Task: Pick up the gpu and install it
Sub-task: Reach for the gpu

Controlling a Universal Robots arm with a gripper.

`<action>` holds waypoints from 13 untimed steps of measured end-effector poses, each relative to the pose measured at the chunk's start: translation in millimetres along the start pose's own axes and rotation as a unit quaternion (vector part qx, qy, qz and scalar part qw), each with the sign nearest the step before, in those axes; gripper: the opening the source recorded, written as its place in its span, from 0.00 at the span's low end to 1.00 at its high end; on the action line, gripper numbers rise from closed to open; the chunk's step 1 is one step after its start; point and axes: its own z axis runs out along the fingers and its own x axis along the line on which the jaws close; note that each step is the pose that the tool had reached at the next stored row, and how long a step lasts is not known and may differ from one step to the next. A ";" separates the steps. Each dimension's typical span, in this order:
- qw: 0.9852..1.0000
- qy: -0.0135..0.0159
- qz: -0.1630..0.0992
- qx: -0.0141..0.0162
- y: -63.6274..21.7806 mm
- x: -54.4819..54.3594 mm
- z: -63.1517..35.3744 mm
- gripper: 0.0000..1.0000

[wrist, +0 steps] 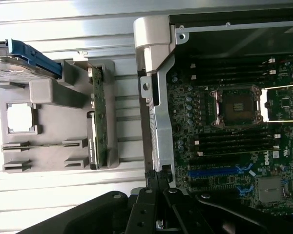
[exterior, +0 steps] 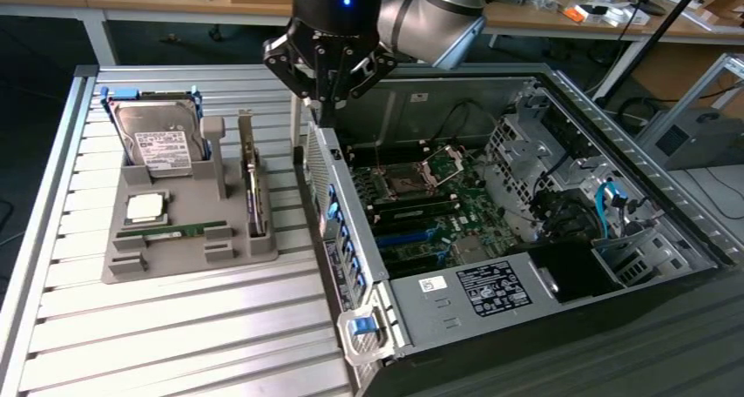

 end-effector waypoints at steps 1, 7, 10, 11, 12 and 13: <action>1.000 0.000 0.000 0.000 0.0 0.5 0.0 0.11; 1.000 0.000 0.000 0.000 -0.2 3.0 -0.1 0.11; 1.000 0.000 0.000 0.000 -0.3 4.0 -0.1 0.11; 1.000 0.000 0.000 0.000 -0.3 4.3 -0.1 0.11; 1.000 0.000 0.000 0.000 -0.4 4.6 -0.1 0.11; 1.000 0.000 0.000 0.000 -0.4 4.9 -0.1 0.11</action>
